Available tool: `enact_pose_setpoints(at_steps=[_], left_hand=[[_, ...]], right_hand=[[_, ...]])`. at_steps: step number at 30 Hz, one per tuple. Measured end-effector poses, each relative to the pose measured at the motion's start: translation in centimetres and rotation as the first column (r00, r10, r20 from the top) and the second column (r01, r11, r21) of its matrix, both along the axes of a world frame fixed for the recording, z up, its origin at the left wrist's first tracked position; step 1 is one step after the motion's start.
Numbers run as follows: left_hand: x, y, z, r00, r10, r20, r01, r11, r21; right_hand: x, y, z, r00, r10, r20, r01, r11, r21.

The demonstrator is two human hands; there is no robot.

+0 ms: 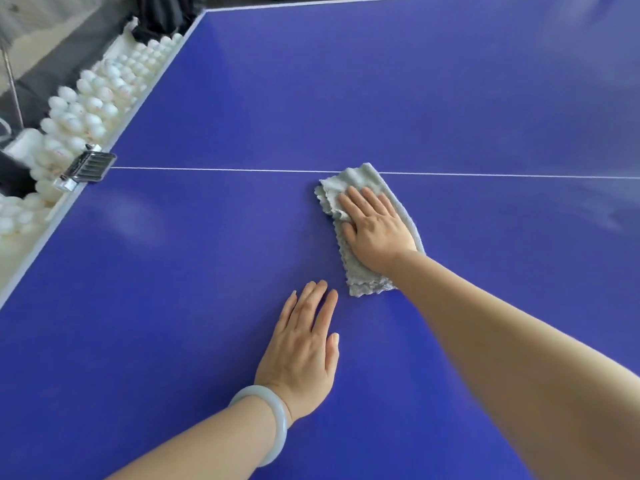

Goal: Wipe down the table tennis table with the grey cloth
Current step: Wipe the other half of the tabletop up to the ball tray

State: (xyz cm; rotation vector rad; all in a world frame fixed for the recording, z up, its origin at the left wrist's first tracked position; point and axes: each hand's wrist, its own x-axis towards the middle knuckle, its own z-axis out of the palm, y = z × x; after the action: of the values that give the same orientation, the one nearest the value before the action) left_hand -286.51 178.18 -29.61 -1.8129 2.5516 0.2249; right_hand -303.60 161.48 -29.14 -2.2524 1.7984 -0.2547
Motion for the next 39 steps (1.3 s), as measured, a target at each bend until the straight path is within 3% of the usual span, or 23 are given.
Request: enact_pose_setpoints(at_steps=[2,6,10,12,15,17,18,20,22,24,27,30,33,37,39], left_hand=[[-0.1,-0.1,0.1,1.000,-0.001,0.001,0.001,1.000,-0.005],[-0.3,0.0,0.1,1.000,0.003,0.016,-0.003,1.000,-0.012],[-0.1,0.1,0.3,1.000,-0.001,0.005,0.001,1.000,-0.017],[-0.1,0.0,0.3,1.000,-0.001,-0.024,0.000,1.000,-0.023],[-0.2,0.0,0.3,0.998,0.003,-0.060,-0.005,1.000,-0.031],[-0.2,0.0,0.3,0.997,0.004,-0.082,-0.007,0.999,-0.039],[-0.2,0.0,0.2,0.996,0.001,-0.088,-0.005,0.999,-0.044],[-0.3,0.1,0.2,0.995,0.000,-0.099,-0.004,0.999,-0.045],[-0.3,0.3,0.1,0.993,0.005,-0.114,-0.010,0.999,-0.042],[-0.4,0.5,0.0,0.991,0.020,-0.129,-0.028,0.997,-0.067],[-2.8,1.1,0.5,0.977,0.074,-0.202,-0.094,0.991,-0.090],[-9.5,1.8,1.2,0.945,-0.194,-0.263,0.147,0.971,-0.189],[-17.7,1.6,1.2,0.928,-0.324,-0.185,0.309,0.945,-0.105],[-22.1,0.6,-0.3,0.965,-0.262,-0.024,0.261,0.964,-0.059],[-22.2,0.6,-0.5,0.966,-0.260,-0.021,0.258,0.964,-0.056]], right_hand=[[-5.3,1.2,-0.3,0.978,-0.207,0.028,0.208,0.977,-0.039],[-15.7,4.6,-0.2,0.817,-0.575,-0.046,0.577,0.817,0.023],[-12.6,7.4,-0.1,0.686,-0.724,-0.071,0.727,0.684,0.050],[-7.4,9.9,-0.2,0.749,-0.661,-0.049,0.663,0.748,0.042],[-1.4,16.2,-1.0,0.965,-0.264,0.001,0.264,0.964,-0.023],[-3.6,19.6,-0.8,0.998,-0.064,0.007,0.064,0.997,-0.041],[-6.4,20.7,-0.8,0.997,-0.075,-0.003,0.074,0.996,-0.057],[-13.4,22.3,-0.8,0.959,-0.283,-0.033,0.279,0.957,-0.080],[-19.7,23.3,-0.4,0.842,-0.539,-0.034,0.538,0.842,-0.037],[-22.4,23.6,-0.4,0.763,-0.644,-0.054,0.645,0.764,-0.008],[-22.3,23.4,-0.8,0.754,-0.653,-0.062,0.655,0.756,-0.001],[-22.4,23.5,-0.6,0.765,-0.642,-0.057,0.643,0.766,0.008],[-22.7,23.6,-0.3,0.801,-0.598,-0.035,0.598,0.801,0.017],[-24.5,24.5,-0.3,0.923,-0.378,-0.066,0.379,0.925,0.000],[-27.2,24.1,-0.1,0.945,-0.315,-0.091,0.315,0.949,-0.013]])
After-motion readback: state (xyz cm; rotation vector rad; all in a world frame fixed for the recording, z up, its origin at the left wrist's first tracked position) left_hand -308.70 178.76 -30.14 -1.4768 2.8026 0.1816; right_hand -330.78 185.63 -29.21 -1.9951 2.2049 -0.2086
